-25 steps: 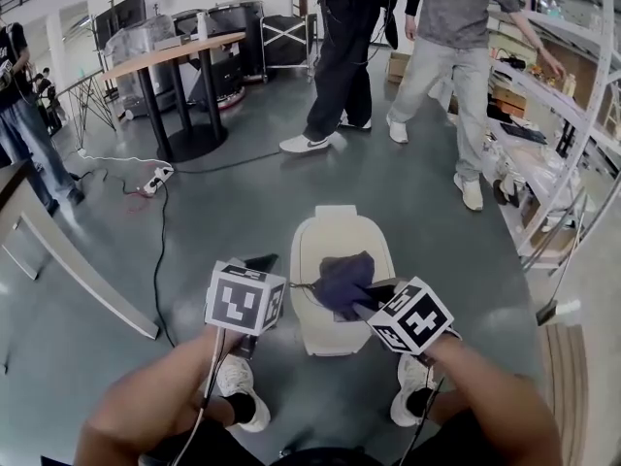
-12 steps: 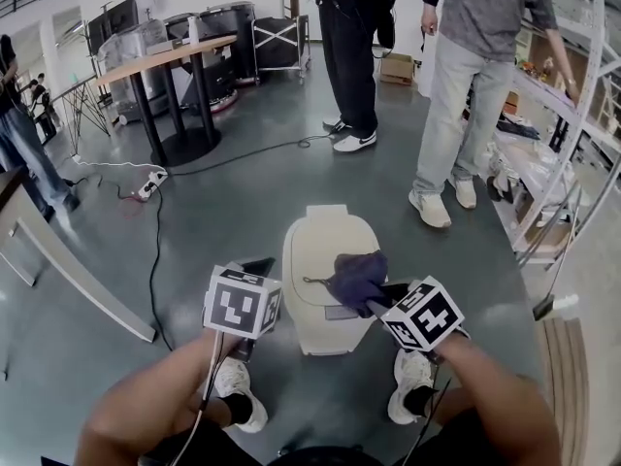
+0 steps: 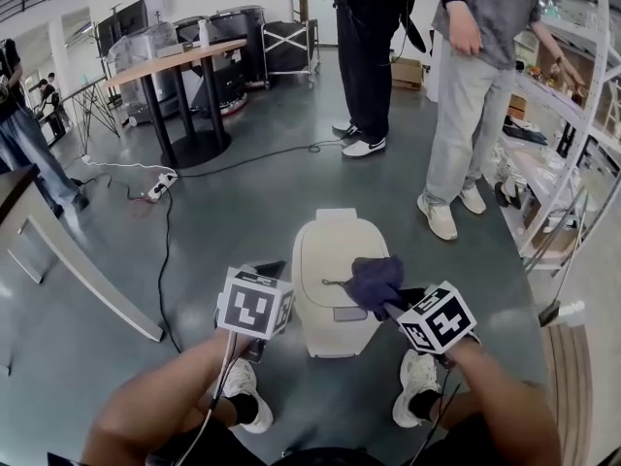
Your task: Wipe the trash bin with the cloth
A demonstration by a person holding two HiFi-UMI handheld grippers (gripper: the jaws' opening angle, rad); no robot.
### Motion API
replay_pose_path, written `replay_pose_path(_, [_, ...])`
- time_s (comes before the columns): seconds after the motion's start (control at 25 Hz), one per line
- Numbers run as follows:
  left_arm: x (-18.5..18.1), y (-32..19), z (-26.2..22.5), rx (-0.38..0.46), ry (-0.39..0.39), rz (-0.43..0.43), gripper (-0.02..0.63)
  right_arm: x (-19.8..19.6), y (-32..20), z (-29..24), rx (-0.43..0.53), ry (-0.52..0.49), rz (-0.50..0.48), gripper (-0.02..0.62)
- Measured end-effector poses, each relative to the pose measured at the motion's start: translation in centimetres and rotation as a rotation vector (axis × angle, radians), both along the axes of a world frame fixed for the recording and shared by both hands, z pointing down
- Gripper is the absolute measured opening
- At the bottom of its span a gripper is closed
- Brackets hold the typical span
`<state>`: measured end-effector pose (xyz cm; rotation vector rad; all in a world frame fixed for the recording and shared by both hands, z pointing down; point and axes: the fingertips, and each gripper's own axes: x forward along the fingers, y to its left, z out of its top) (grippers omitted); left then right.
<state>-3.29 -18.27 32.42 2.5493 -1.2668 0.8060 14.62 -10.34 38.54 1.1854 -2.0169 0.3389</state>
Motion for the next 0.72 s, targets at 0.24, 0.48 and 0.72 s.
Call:
replay_pose_path(0.24, [-0.9, 0.5, -0.4, 0.013, 0.007, -0.015, 0.0, -0.8, 0.5, -2.3, 0.101, -0.074, 0.013, 0.094])
replay_pose_path(0.48, [-1.4, 0.7, -1.0, 0.022, 0.027, -0.027, 0.0, -3.7, 3.5, -6.6, 0.17, -0.163, -0.045, 0.094])
replay_pose_path(0.72, [-2.8, 1.5, -0.7, 0.03, 0.037, -0.038, 0.0, -8.7, 8.0, -7.4, 0.144, -0.213, -0.182, 0.094])
